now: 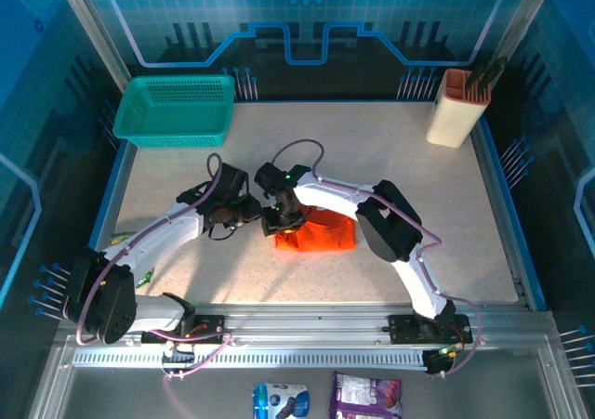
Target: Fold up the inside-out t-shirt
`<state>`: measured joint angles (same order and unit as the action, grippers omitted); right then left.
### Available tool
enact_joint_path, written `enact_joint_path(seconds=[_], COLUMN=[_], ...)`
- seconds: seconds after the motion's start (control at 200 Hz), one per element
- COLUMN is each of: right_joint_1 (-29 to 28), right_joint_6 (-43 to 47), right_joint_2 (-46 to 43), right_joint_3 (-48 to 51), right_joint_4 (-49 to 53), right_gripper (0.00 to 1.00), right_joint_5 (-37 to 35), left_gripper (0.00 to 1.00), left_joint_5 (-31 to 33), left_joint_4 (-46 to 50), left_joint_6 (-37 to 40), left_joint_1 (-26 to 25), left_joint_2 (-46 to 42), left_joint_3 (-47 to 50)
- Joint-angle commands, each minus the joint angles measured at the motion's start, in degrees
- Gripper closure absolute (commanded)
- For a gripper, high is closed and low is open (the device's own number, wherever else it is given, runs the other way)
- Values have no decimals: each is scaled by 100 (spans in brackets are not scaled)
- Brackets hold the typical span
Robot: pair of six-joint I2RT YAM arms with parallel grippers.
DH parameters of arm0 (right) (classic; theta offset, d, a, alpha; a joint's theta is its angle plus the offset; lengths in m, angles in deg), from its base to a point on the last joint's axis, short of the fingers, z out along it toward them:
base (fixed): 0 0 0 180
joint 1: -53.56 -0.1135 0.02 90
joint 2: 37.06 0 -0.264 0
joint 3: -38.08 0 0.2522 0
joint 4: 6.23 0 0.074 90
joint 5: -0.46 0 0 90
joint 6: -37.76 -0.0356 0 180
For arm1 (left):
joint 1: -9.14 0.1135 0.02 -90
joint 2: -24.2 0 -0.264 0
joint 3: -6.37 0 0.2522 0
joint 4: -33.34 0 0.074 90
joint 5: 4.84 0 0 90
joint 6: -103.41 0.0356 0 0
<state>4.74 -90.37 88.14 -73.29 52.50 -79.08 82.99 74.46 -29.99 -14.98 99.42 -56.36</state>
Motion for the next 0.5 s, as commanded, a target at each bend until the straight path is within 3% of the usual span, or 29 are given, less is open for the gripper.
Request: enact_joint_path(seconds=[0.0,0.145,0.255,0.4,0.495], right_joint_1=[250,889,1592,2629,2997], right_joint_6=[-357,-705,-591,-332,-110], right_joint_2=[-1047,-2291,-2978,-3268,-3214], right_joint_3=[590,1975,2887,3720,4047], right_joint_4=[-1469,-2527,-2620,-2534,-2764], right_gripper=[51,52,58,68,71], right_joint_5=[1359,2027,2131,2787,3213], left_gripper=[75,78,84,89,90], left_joint_5=[-182,-440,-663,-848,-864], left_joint_4=[60,-67,-184,-132,105], left_joint_6=[24,18,65,147,174], left_joint_1=[-31,-72,-331,-1038,-1385], left_joint_2=[-102,45,478,1423,2048], left_joint_3=[-40,-258,-632,-1493,-1941])
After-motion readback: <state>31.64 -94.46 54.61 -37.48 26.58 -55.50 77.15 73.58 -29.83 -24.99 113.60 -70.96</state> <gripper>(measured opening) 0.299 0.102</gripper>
